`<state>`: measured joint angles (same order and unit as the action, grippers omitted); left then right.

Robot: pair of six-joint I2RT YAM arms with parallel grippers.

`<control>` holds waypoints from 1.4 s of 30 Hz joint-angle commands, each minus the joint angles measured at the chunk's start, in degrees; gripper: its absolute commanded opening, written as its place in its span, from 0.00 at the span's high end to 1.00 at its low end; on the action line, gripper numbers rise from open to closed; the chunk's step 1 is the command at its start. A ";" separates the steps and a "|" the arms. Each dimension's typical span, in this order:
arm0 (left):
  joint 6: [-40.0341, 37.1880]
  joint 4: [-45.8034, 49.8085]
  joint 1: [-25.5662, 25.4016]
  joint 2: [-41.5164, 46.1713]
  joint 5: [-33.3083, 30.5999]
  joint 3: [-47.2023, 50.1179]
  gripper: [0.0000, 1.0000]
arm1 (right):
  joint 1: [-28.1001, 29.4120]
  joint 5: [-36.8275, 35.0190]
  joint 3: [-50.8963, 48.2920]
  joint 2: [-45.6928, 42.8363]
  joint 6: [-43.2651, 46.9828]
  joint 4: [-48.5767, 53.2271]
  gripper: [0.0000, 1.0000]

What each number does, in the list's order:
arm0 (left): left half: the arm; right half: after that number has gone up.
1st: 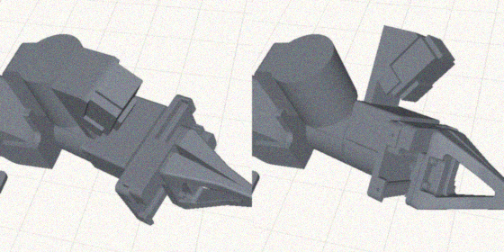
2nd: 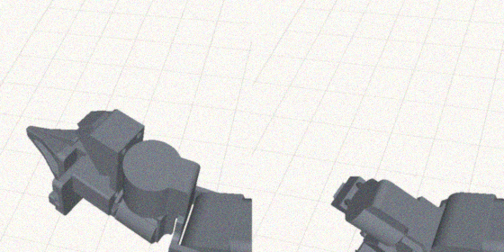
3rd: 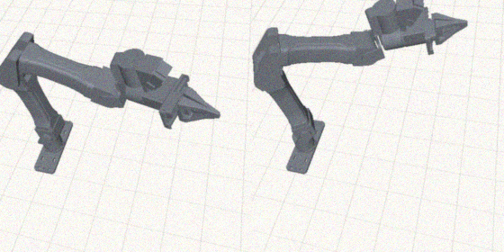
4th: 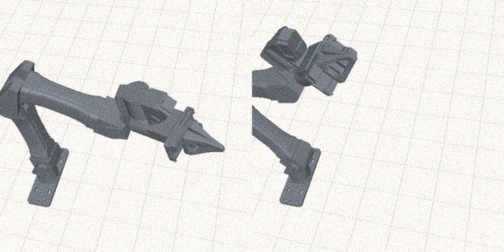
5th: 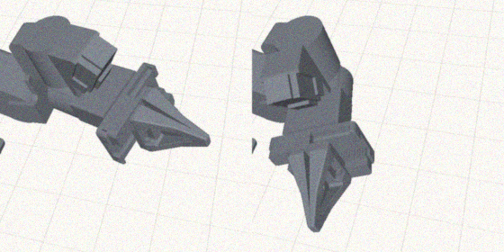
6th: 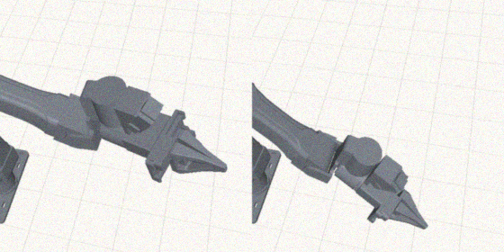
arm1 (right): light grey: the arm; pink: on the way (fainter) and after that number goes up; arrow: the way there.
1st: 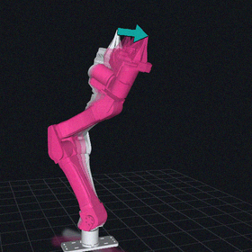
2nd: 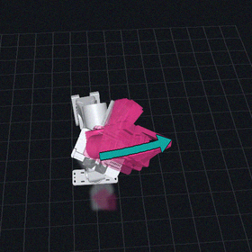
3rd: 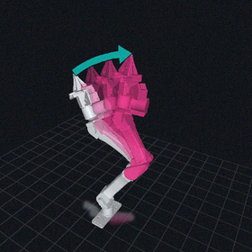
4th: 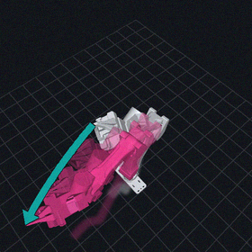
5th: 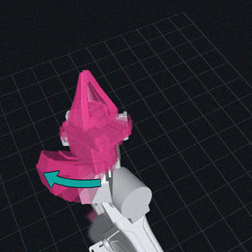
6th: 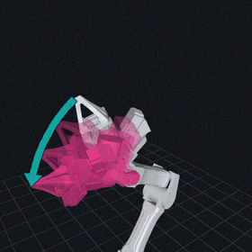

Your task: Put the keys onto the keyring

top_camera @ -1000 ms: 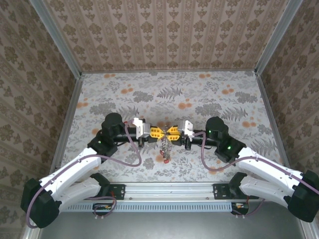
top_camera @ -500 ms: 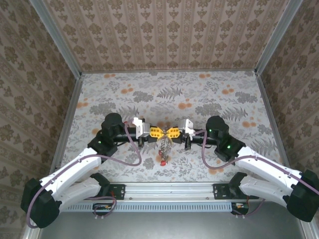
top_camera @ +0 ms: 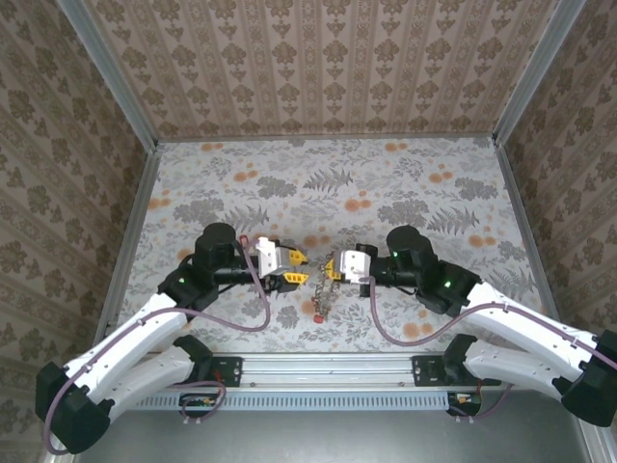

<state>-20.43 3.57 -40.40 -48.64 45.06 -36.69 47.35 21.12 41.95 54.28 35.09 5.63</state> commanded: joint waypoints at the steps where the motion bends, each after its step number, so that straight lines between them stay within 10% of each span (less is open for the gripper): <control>1: -1.82 3.10 0.33 -1.25 1.29 -2.37 0.65 | 2.39 -6.78 2.08 -0.72 6.30 0.01 1.00; 20: -7.03 4.74 -4.55 -9.01 -0.30 -6.77 0.89 | 5.58 -10.94 4.72 3.29 2.41 -0.76 1.00; 42: -9.81 10.62 -7.07 -12.50 -9.90 -10.12 0.82 | 5.05 -8.55 3.31 2.16 -5.06 -7.44 1.00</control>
<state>-28.82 11.88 -46.59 -60.16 36.77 -45.67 51.94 10.15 44.51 57.71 31.70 9.23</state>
